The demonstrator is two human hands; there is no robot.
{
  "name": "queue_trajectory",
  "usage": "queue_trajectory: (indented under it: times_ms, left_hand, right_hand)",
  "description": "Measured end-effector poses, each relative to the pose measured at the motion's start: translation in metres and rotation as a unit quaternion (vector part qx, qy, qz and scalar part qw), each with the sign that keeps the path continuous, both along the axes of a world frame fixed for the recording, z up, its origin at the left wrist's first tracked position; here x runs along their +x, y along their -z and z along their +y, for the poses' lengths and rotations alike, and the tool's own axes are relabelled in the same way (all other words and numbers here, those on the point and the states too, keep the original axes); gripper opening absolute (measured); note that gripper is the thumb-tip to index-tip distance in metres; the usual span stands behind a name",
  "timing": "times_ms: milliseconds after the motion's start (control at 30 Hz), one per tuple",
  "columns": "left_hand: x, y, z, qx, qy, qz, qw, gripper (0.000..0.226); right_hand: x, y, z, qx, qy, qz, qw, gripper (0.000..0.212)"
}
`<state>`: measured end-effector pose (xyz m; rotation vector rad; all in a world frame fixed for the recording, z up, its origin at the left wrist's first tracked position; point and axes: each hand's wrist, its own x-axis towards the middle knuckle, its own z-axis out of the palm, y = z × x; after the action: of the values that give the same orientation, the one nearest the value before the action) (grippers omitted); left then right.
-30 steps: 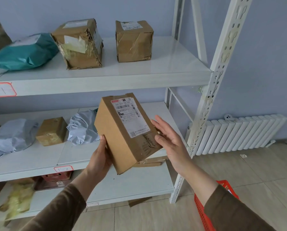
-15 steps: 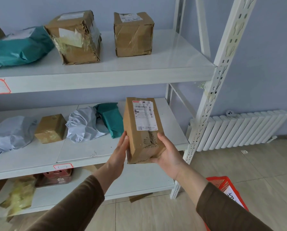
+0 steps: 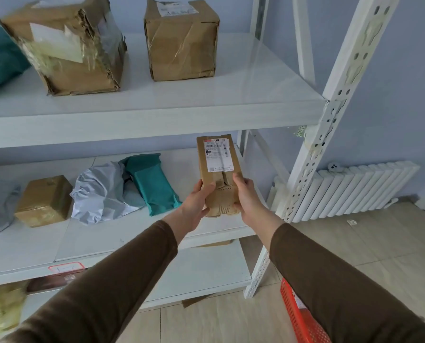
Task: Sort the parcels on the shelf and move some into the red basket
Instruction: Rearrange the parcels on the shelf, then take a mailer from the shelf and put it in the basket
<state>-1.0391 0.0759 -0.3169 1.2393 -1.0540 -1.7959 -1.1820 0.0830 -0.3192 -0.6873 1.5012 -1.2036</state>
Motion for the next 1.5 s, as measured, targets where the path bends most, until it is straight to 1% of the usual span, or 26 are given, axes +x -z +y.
queue_trajectory:
  times_ms: [67,133,267,333,433,567,633,667,733,767,800,833,867,900,933,967,1000,1067,1100,1133,1200,1267,1367,1433,1500]
  left_hand:
    - [-0.006,0.004,-0.022,0.011,-0.011,0.005,1.000,0.049]
    - [-0.012,0.008,-0.041,0.014,-0.019,0.008,1.000,0.047]
    - [-0.022,0.014,-0.072,0.008,-0.015,0.004,1.000,0.034]
    - [-0.026,0.019,-0.084,0.001,-0.003,-0.007,1.000,0.032]
    - [-0.030,0.027,-0.094,-0.005,0.018,-0.042,0.999,0.042]
    - [-0.032,0.035,-0.099,0.006,0.022,-0.072,0.997,0.055]
    - [-0.033,0.035,-0.102,0.021,0.014,-0.076,0.997,0.060]
    - [-0.035,0.035,-0.102,0.026,0.007,-0.079,0.996,0.064]
    - [-0.032,0.029,-0.102,0.018,0.005,-0.083,0.996,0.071]
    - [-0.028,0.026,-0.101,0.012,0.004,-0.086,0.996,0.072]
    - [-0.028,0.023,-0.101,-0.006,0.001,-0.094,0.996,0.073]
    - [0.004,0.021,-0.098,-0.023,-0.021,-0.110,0.993,0.073]
    - [0.033,0.022,-0.097,-0.044,-0.043,-0.122,0.991,0.072]
    - [0.038,0.022,-0.098,-0.072,-0.054,-0.129,0.988,0.069]
    - [0.048,0.027,-0.100,-0.104,-0.068,-0.142,0.982,0.067]
    - [0.056,0.028,-0.099,-0.132,-0.084,-0.150,0.976,0.065]
    - [0.063,0.031,-0.099,-0.149,-0.104,-0.152,0.972,0.065]
    - [0.083,0.034,-0.098,-0.163,-0.144,-0.160,0.963,0.065]
    - [0.098,0.036,-0.097,-0.156,-0.161,-0.167,0.960,0.065]
    - [0.115,0.043,-0.099,-0.139,-0.177,-0.174,0.959,0.066]
    - [0.141,0.054,-0.102,-0.092,-0.192,-0.182,0.960,0.071]
    - [0.161,0.070,-0.110,-0.031,-0.197,-0.157,0.967,0.075]
    - [0.173,0.084,-0.113,0.071,-0.187,-0.095,0.975,0.056]
    - [0.172,0.087,-0.113,0.106,-0.168,-0.064,0.978,0.048]
    - [0.170,0.088,-0.114,0.119,-0.157,-0.057,0.979,0.035]
  right_hand:
    - [-0.004,0.003,-0.023,0.009,0.000,0.035,0.999,0.043]
    - [-0.008,0.006,-0.042,0.023,0.001,0.051,0.998,0.042]
    - [-0.015,0.006,-0.064,0.028,0.015,0.015,0.999,0.025]
    - [-0.019,0.009,-0.072,0.025,0.027,0.007,0.999,0.021]
    - [-0.024,0.020,-0.083,0.027,0.023,0.031,0.999,0.029]
    - [-0.026,0.032,-0.088,0.030,0.035,0.055,0.997,0.026]
    - [-0.028,0.032,-0.090,0.017,0.031,0.084,0.996,0.028]
    - [-0.031,0.031,-0.092,0.014,0.036,0.103,0.994,0.032]
    - [-0.034,0.034,-0.098,0.019,0.066,0.163,0.984,0.050]
    - [-0.033,0.035,-0.101,0.014,0.078,0.210,0.975,0.057]
    - [-0.033,0.031,-0.100,-0.006,0.089,0.268,0.959,0.060]
    - [-0.003,0.027,-0.096,-0.054,0.086,0.332,0.938,0.059]
    - [0.024,0.023,-0.092,-0.126,0.082,0.395,0.906,0.055]
    - [0.029,0.020,-0.089,-0.197,0.081,0.446,0.869,0.051]
    - [0.038,0.019,-0.087,-0.256,0.078,0.476,0.838,0.047]
    - [0.045,0.018,-0.085,-0.302,0.071,0.489,0.815,0.045]
    - [0.049,0.017,-0.083,-0.329,0.049,0.492,0.805,0.043]
    - [0.065,0.020,-0.082,-0.347,-0.011,0.489,0.800,0.043]
    - [0.080,0.023,-0.082,-0.341,-0.049,0.488,0.802,0.045]
    - [0.094,0.028,-0.083,-0.320,-0.087,0.480,0.812,0.048]
    - [0.115,0.041,-0.091,-0.245,-0.156,0.445,0.847,0.056]
    - [0.131,0.050,-0.103,-0.148,-0.188,0.396,0.887,0.063]
    - [0.147,0.060,-0.118,-0.016,-0.205,0.335,0.919,0.070]
    - [0.154,0.067,-0.121,0.048,-0.219,0.266,0.937,0.071]
    - [0.162,0.072,-0.120,0.076,-0.221,0.185,0.954,0.060]
